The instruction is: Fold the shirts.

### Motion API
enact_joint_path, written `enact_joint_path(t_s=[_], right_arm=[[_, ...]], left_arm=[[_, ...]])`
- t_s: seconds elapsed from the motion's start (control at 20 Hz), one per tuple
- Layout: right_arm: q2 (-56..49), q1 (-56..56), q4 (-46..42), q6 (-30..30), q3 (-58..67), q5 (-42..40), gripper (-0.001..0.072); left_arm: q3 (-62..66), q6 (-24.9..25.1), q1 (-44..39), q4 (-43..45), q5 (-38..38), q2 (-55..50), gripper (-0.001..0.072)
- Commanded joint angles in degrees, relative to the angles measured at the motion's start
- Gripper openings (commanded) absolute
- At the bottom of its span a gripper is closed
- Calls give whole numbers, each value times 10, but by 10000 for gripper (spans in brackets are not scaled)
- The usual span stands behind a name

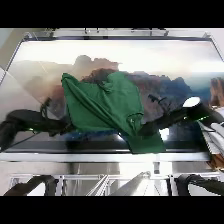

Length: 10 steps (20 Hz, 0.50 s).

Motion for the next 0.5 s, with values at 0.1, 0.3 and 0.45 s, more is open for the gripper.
enact_joint_path(t_s=[0.1,0.3,0.45], right_arm=[[145,-209,290,-7,207,61,24],[282,-438,359,73,341,-64,23],[333,-474,372,102,355,-60,24]], left_arm=[[264,63,183,-56,143,149,21],[520,59,348,-77,183,186,21],[651,59,350,-89,168,190,21]])
